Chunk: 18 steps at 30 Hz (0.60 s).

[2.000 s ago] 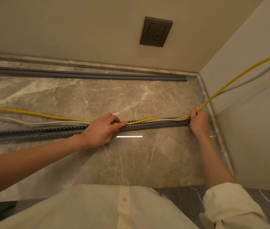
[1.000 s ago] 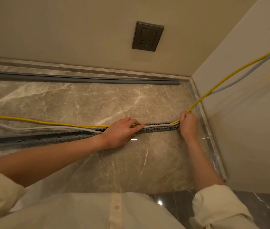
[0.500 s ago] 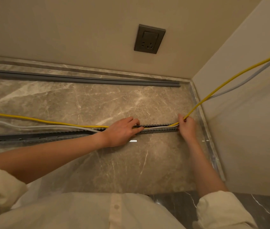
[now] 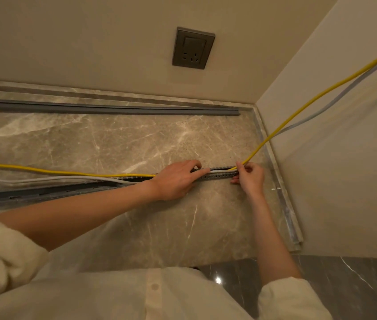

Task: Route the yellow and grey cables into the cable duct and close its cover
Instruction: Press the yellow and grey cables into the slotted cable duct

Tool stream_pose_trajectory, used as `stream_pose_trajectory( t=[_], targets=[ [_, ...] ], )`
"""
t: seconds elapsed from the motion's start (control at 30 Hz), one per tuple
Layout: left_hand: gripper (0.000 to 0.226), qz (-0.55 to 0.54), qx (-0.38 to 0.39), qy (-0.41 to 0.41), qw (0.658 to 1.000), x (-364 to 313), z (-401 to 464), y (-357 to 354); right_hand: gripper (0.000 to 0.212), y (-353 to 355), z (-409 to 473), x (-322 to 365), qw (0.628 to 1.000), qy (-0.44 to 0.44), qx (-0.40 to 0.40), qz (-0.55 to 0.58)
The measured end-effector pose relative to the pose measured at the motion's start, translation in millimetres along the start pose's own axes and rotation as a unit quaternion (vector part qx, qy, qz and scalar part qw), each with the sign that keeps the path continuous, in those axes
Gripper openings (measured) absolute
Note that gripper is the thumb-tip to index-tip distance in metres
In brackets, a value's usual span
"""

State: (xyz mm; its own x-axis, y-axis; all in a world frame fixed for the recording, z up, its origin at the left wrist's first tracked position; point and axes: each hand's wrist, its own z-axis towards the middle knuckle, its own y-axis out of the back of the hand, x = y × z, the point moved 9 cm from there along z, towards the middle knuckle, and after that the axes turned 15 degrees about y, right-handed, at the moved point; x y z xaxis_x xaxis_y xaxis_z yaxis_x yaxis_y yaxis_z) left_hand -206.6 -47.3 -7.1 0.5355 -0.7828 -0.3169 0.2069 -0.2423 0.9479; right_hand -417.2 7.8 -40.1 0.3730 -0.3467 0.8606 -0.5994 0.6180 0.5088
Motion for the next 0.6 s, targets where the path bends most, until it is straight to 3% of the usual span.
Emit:
stream_pose_trajectory(
  t=[0.37,0.6],
  targets=[
    [0.064,0.016,0.005,0.003,1.0,-26.4,33.4,-9.9,0.022,8.1,2.9,12.1,0.993,0.05,-0.024,-0.107],
    [0.058,0.003,-0.016,0.003,1.0,-27.2,35.7,-6.9,0.024,10.2,10.9,19.8,0.987,0.077,-0.031,-0.135]
  ],
)
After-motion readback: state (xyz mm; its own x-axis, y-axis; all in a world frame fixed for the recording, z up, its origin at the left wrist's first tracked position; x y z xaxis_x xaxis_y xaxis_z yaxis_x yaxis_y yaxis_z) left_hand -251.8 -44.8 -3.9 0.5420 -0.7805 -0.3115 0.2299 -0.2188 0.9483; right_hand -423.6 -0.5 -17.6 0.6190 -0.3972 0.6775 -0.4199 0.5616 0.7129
